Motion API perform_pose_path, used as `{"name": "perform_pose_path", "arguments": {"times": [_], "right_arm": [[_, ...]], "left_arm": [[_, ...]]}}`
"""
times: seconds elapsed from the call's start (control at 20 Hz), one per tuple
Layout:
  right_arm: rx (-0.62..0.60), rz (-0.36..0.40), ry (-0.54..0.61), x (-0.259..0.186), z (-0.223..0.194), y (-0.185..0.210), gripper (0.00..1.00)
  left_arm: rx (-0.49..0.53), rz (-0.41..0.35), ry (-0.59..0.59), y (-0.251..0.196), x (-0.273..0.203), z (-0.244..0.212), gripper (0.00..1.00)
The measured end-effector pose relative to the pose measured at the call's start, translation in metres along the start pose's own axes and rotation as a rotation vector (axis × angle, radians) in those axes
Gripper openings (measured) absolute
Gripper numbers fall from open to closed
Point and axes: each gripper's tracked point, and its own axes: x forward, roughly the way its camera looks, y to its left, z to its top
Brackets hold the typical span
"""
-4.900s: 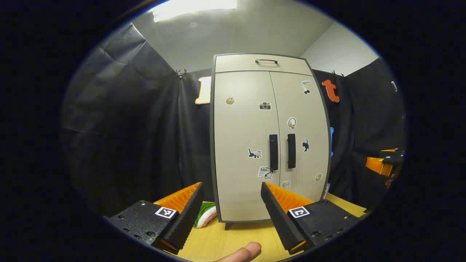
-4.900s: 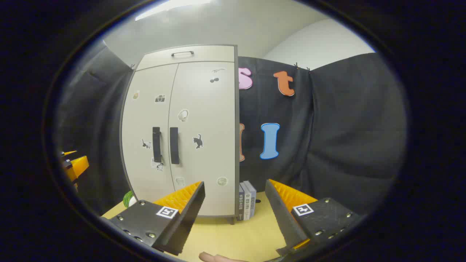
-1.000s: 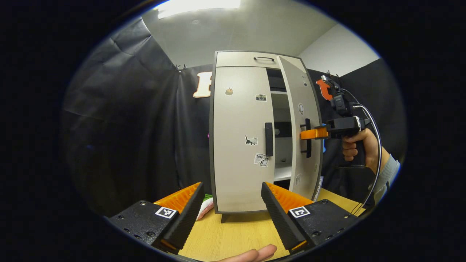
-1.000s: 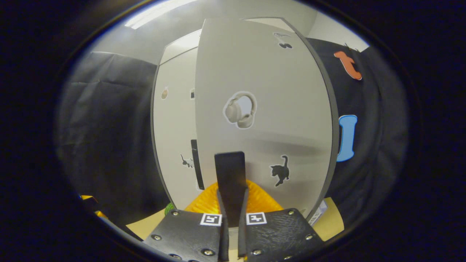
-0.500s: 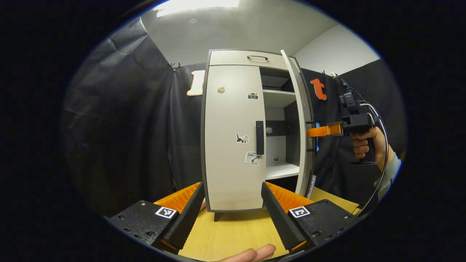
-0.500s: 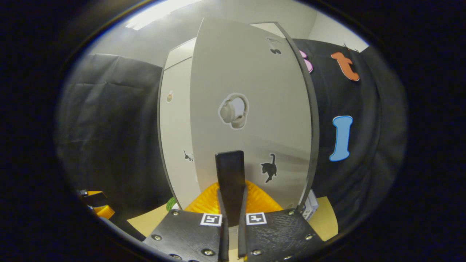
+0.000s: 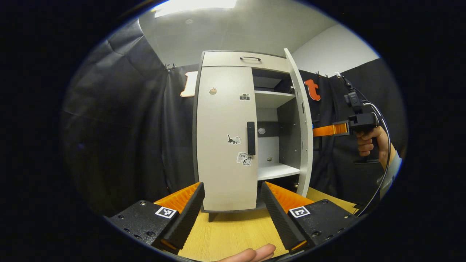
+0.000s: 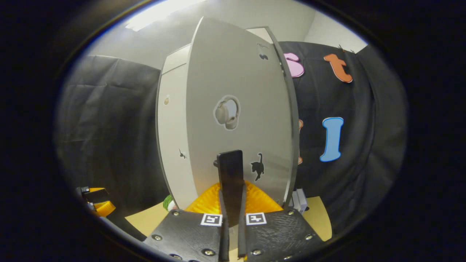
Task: Open the right door of the double-door shoe cabinet with the right hand, and open the left door with the left hand.
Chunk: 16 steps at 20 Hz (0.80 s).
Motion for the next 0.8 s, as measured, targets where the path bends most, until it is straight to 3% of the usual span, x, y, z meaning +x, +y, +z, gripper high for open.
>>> {"name": "perform_pose_path", "arguments": {"times": [0.45, 0.75, 0.8], "right_arm": [[-0.021, -0.092, -0.001, -0.014, 0.002, -0.028, 0.08], [-0.048, -0.255, -0.009, -0.028, 0.008, -0.076, 0.07], [-0.031, -0.250, -0.017, -0.028, 0.010, -0.079, 0.03]], "left_arm": [[-0.007, -0.038, 0.018, -0.016, 0.004, -0.016, 0.96], [-0.010, -0.055, 0.010, -0.027, 0.015, -0.014, 0.97], [-0.009, -0.060, 0.009, -0.031, 0.018, -0.013, 0.96]]}}
